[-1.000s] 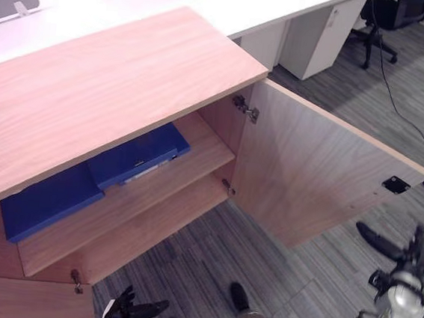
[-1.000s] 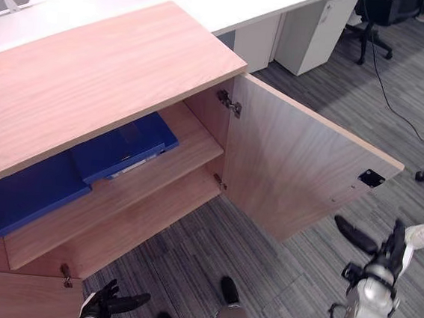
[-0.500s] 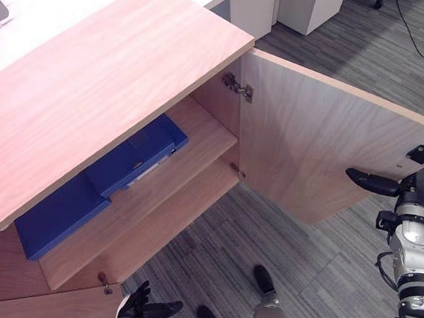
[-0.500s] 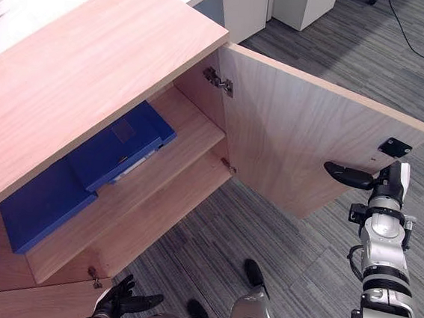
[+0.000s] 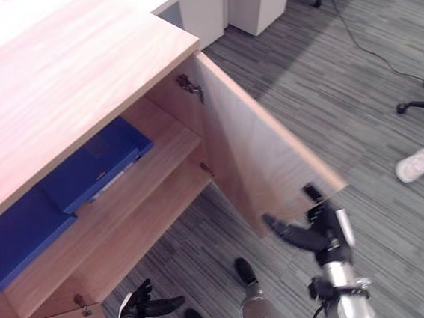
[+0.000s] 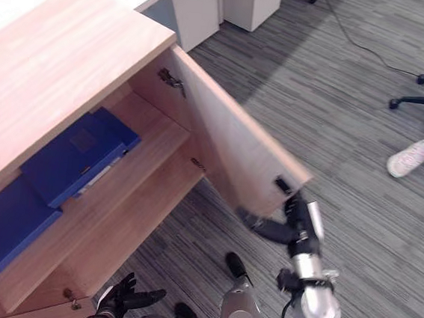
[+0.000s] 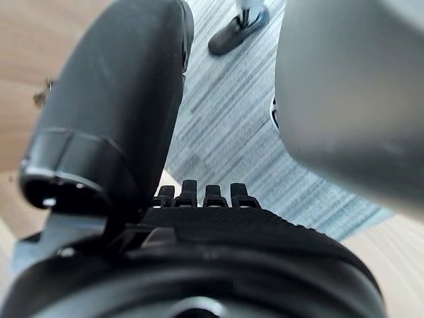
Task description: Walk over to the cabinet, pick up the folder, carry it to the office cabinet, place the folder inside the office cabinet, then close the office cabinet door
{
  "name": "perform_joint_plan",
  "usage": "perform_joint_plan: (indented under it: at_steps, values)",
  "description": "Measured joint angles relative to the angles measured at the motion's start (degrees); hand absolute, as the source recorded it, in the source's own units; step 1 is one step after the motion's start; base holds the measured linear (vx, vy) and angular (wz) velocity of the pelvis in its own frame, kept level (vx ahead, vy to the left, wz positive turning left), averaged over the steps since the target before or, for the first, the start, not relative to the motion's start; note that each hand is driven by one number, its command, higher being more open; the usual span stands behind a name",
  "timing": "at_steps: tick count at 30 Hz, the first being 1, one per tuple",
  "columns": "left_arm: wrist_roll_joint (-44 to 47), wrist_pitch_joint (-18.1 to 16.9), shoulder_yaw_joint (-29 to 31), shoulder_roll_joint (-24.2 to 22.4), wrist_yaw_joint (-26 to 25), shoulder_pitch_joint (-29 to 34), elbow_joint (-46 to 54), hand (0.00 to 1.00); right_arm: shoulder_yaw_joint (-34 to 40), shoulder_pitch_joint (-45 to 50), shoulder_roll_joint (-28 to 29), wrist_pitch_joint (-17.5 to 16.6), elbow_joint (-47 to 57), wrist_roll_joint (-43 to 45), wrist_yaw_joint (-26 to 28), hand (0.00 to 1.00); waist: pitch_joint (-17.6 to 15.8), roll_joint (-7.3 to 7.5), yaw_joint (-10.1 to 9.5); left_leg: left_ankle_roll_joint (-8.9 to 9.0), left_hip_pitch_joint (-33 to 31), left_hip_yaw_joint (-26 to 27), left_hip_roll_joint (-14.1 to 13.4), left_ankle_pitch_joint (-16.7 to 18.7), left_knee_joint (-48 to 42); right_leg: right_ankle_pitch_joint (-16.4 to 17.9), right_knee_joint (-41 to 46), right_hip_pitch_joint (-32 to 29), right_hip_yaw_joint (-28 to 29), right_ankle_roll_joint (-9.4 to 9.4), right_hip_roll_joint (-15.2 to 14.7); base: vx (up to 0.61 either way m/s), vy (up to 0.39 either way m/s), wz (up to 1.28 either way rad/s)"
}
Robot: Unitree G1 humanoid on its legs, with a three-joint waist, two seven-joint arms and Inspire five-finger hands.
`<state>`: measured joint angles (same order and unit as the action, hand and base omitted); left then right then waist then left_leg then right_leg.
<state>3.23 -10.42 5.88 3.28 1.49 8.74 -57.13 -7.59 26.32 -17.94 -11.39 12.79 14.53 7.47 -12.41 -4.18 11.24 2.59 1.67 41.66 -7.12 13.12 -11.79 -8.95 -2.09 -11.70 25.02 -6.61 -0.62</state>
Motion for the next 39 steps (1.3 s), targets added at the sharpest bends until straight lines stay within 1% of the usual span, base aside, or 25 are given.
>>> perform_joint_plan:
  at_steps: [1,4,5,6,8,9,11,12,13,14,16,17,18,19,22,23,24,26,28,30,33,36,38,39]
  values:
    - [-0.01,0.01,0.00,0.29,0.16,-0.37,-0.51,1.00,-3.38,2.29,-0.17,0.01,1.44,-0.04,2.72,1.00,0.13,0.76,0.00,-0.27,0.00,0.10,-0.77,0.40,-1.49,-0.12,0.02,0.37,0.09,0.11,0.31,-0.03,-0.046,-0.09]
    - [-0.26,0.00,-0.07,0.38,0.24,-1.05,-1.29,1.00,-9.06,3.71,-1.72,0.02,4.21,-0.94,6.72,1.00,0.30,1.52,-0.23,-0.48,-0.03,-0.40,-1.72,1.38,-3.75,-0.14,0.04,1.31,-0.29,0.12,0.43,-0.01,-0.023,0.06]
    - [-0.98,0.00,-0.31,0.55,0.28,-1.29,-1.40,1.00,-11.07,3.57,-1.88,0.02,5.31,-1.33,7.73,1.00,0.40,1.80,-0.36,-0.63,-0.11,-1.43,-1.91,1.58,-4.35,-0.13,0.03,1.94,-1.08,0.12,0.20,0.00,0.003,0.25]
    - [-1.19,0.00,-0.73,0.73,0.29,-1.39,-1.45,1.00,-11.86,3.53,-1.74,0.02,5.77,-1.50,8.03,1.00,0.50,1.98,-0.44,-0.65,-0.19,-2.09,-1.93,1.59,-4.52,-0.13,0.02,2.22,-1.82,0.13,0.05,-0.01,0.005,0.47]
    - [-1.26,-0.04,-1.55,1.50,0.29,-1.82,-1.55,1.00,-14.33,2.01,-0.80,0.00,6.12,-3.14,8.25,1.00,1.12,2.91,-1.25,-0.87,-1.32,-5.81,-1.87,1.47,-5.11,0.22,0.01,3.31,-5.60,0.53,-0.84,-0.02,-0.004,0.76]
    - [-1.25,-0.02,-2.00,1.78,0.21,-2.07,-1.65,1.00,-14.89,1.23,-0.38,0.00,5.89,-3.45,8.03,1.00,1.24,3.14,-1.38,-1.09,-1.82,-7.14,-1.77,1.34,-5.19,0.35,0.02,3.60,-6.83,0.60,-1.19,-0.04,-0.015,0.98]
    - [-1.27,0.11,-2.99,2.52,-0.04,-3.08,-1.92,1.00,-16.12,-3.80,1.04,-0.06,3.10,-4.40,6.84,1.00,1.93,4.17,-2.85,-1.92,-4.01,-11.49,-0.78,0.51,-5.08,0.80,0.05,3.87,-11.15,0.80,-2.63,-0.05,-0.015,1.08]
    - [-1.28,0.22,-3.10,2.75,-0.32,-3.39,-1.94,1.00,-16.62,-8.26,2.55,-0.07,-0.45,-5.89,5.08,1.00,2.15,4.45,-3.48,-2.30,-4.96,-13.90,-0.10,-0.29,-4.74,1.03,0.13,4.10,-13.57,0.89,-3.42,-0.05,-0.013,0.88]
    - [-1.27,0.30,-3.17,2.77,-0.37,-3.50,-2.00,1.00,-16.61,-9.33,3.00,-0.07,-1.58,-6.02,4.59,1.00,2.19,4.50,-3.62,-2.44,-5.14,-14.62,0.13,-0.61,-4.53,1.15,0.13,4.24,-14.26,0.87,-3.64,-0.04,-0.021,1.06]
    - [-1.25,0.61,-3.63,2.84,-0.73,-3.90,-2.03,1.00,-16.23,-13.92,4.96,-0.05,-6.69,-7.17,2.44,1.00,2.39,4.60,-4.47,-2.70,-5.57,-17.40,1.14,-1.67,-3.53,1.69,0.27,5.02,-17.08,0.84,-4.32,-0.02,-0.022,0.99]
    - [-1.10,0.65,-3.73,2.81,-1.69,-4.07,-1.57,1.00,-13.32,-19.17,7.13,-0.79,-13.22,-8.29,-2.01,1.00,2.80,4.68,-6.20,-3.10,-6.27,-21.69,2.64,-3.71,-1.39,2.64,0.87,5.74,-21.37,1.09,-5.64,-0.03,-0.028,1.27]
    - [-1.04,0.89,-3.50,2.98,-2.30,-4.14,-1.58,1.00,-11.82,-23.11,8.42,-0.32,-17.59,-9.68,-4.98,1.00,3.12,4.87,-6.85,-3.15,-6.57,-23.89,3.53,-5.06,0.14,3.18,1.29,5.80,-23.65,1.11,-6.29,-0.03,-0.039,1.05]
    - [-1.01,0.95,-3.45,3.02,-2.60,-4.28,-1.49,1.00,-10.93,-25.16,9.05,0.01,-19.84,-10.03,-6.45,1.00,3.16,4.90,-7.43,-3.10,-6.64,-24.84,3.91,-5.70,0.95,3.36,1.34,5.93,-24.68,1.01,-6.59,-0.04,-0.049,0.95]
    - [-0.89,0.98,-3.30,2.91,-2.92,-4.36,-0.90,1.00,-8.90,-28.95,10.01,0.25,-24.28,-10.27,-9.18,1.00,3.17,4.90,-8.89,-3.03,-6.66,-26.73,4.57,-7.09,2.70,3.61,1.36,6.20,-26.55,1.08,-7.03,-0.02,-0.034,0.75]
    - [-0.82,1.12,-1.96,2.80,-3.38,-4.31,-0.34,1.00,-3.64,-33.56,11.96,0.35,-30.74,-10.23,-13.97,1.00,3.22,4.91,-10.59,-3.12,-6.62,-31.03,5.51,-9.91,5.65,4.56,1.82,7.10,-30.79,1.33,-7.58,-0.02,-0.040,0.89]
    - [-0.82,1.33,-1.61,2.76,-3.76,-4.29,0.55,1.00,-1.45,-35.39,12.17,0.51,-33.52,-10.16,-16.36,1.00,3.23,4.89,-11.62,-3.25,-6.62,-33.23,6.03,-11.27,6.98,5.05,1.92,7.64,-33.00,1.28,-7.75,-0.01,-0.040,0.83]
    - [-0.80,1.31,-1.07,2.75,-3.84,-4.21,0.72,1.00,-0.41,-35.45,12.11,0.60,-34.01,-10.04,-17.19,1.00,3.23,4.90,-12.02,-3.17,-6.51,-34.40,6.11,-11.86,7.71,5.33,1.98,8.04,-34.25,1.32,-7.77,-0.01,-0.031,0.75]
    - [-0.41,1.49,-0.08,2.85,-4.16,-3.99,0.71,1.00,1.02,-35.55,11.97,0.98,-35.71,-9.97,-18.44,1.00,3.25,4.87,-12.19,-3.03,-6.05,-36.87,6.39,-13.16,9.46,6.04,1.99,9.12,-36.81,1.35,-7.88,0.01,-0.039,0.62]
    - [0.22,1.54,1.29,2.89,-4.26,-3.49,0.73,1.00,1.40,-34.02,12.15,0.48,-36.07,-9.84,-19.09,1.00,3.25,4.87,-12.29,-2.88,-5.23,-38.50,6.52,-14.36,11.31,6.60,2.04,9.86,-38.43,1.39,-7.87,0.02,-0.039,0.47]
    - [0.25,1.61,1.68,2.97,-4.26,-3.16,0.78,1.00,2.73,-32.72,12.02,0.87,-38.01,-9.61,-18.71,1.00,3.31,4.77,-12.45,-2.81,-4.65,-40.44,6.74,-15.41,13.05,7.27,2.07,10.73,-40.47,1.22,-7.96,0.01,-0.034,0.56]
    - [2.13,1.61,2.90,2.64,-4.21,-2.10,2.02,1.00,6.24,-27.34,11.99,1.23,-42.29,-9.61,-17.28,1.00,3.40,4.77,-13.53,-2.60,-3.90,-44.98,7.23,-17.17,15.72,8.88,2.10,12.93,-45.56,0.97,-8.21,0.04,-0.031,0.81]
    - [4.75,1.47,5.13,2.23,-4.20,0.53,3.21,1.00,8.09,-23.76,12.23,2.04,-48.89,-9.62,-15.73,1.00,3.43,4.75,-13.74,-2.56,-3.38,-48.58,7.77,-17.75,16.77,10.21,2.10,14.93,-49.30,0.78,-8.52,0.08,-0.030,0.73]
    - [7.31,1.49,7.68,2.18,-4.16,2.59,3.47,1.00,10.92,-21.57,13.13,2.94,-54.63,-9.69,-14.89,1.00,3.44,4.74,-14.14,-2.53,-3.52,-51.35,8.23,-17.77,16.77,10.98,2.09,16.34,-51.93,0.88,-8.67,0.07,-0.027,0.66]
    - [8.34,1.49,8.52,2.16,-4.15,3.10,3.73,1.00,11.75,-21.00,13.36,3.17,-55.69,-9.68,-14.83,1.00,3.43,4.74,-14.35,-2.48,-3.62,-52.22,8.39,-17.81,16.77,11.16,2.09,16.60,-52.55,0.94,-8.69,0.06,-0.029,0.59]
